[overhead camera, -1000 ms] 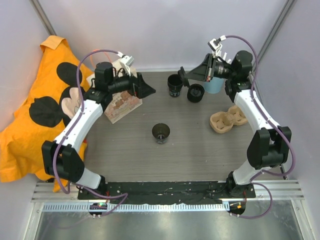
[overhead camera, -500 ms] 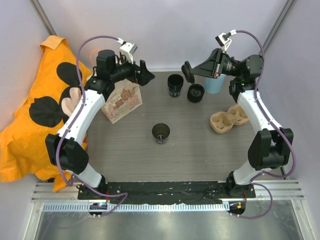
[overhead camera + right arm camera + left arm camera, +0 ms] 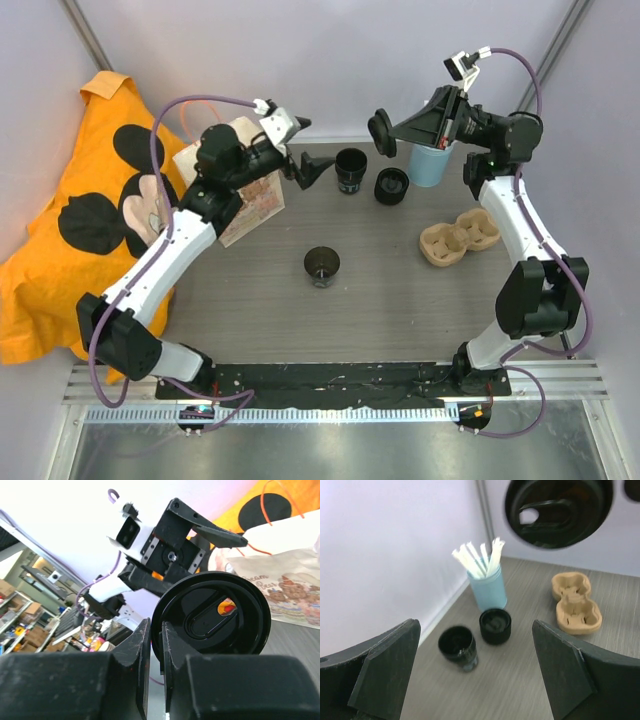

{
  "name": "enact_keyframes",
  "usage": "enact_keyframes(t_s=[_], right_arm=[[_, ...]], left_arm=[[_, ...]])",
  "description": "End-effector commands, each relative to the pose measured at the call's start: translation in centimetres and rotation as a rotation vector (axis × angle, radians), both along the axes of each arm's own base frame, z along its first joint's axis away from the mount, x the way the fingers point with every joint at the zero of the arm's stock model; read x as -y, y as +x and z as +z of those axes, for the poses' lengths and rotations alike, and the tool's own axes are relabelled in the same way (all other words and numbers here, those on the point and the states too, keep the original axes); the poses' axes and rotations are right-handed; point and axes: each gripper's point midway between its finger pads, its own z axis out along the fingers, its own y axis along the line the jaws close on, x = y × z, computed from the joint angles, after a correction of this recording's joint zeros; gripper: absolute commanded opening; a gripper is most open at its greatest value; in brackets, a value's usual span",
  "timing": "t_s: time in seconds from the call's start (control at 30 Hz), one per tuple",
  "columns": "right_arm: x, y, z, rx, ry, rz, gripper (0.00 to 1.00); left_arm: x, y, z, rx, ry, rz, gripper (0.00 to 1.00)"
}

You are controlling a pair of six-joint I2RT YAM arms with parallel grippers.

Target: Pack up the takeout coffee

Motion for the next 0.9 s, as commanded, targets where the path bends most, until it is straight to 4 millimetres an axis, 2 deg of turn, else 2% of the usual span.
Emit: enact_keyframes(t_s=[0.0,0.03,0.07,0.17,0.4,0.43,0.47,0.57,0.67,0.87], right_arm=[[0.3,-1.5,1.8,0.050,0.050,0.031,0.17],[0.3,-1.8,1.8,0.069,0.053,0.037,0.17],[0.4,-1.9,1.7,0.045,0.057,0.046,0.17],[0.6,-2.4,1.5,0.060,0.065,0.062,0.17],[1.2,-2.3,1.2,0.054,0.073,0.065,0.17],[1.3,-2.3,1.2,0.063,0.071,0.064,0.17],[1.2,-2.3,1.0,0.060,0.067,0.066,0.17],[1.3,-2.2,0.5,0.071,0.056,0.067,0.17],[1.2,-2.1,-0.2,0.078,0.050,0.071,0.17],[1.2,-1.9,-1.1,0.081,0.044,0.067,0.17]], left_arm=[[3.3,-0.2,2.9,0.195,-0.056,-0.044,0.99],[3.8,-0.2,4.0,0.237,-0.083,-0.039,0.98],[4.5,0.3,3.6,0.232,-0.086,-0.038,0.97],[5.6,0.2,4.9,0.249,-0.133,-0.046,0.95],[5.9,-0.3,5.4,0.272,-0.153,-0.065,0.92],[5.8,-0.5,5.6,0.272,-0.158,-0.066,0.90],[5.8,-0.5,5.8,0.273,-0.163,-0.066,0.76],[6.0,-1.0,6.0,0.260,-0.190,-0.086,0.70],[6.5,-1.4,6.2,0.237,-0.205,-0.103,0.76],[7.9,-2.1,6.5,0.179,-0.230,-0.139,0.75]])
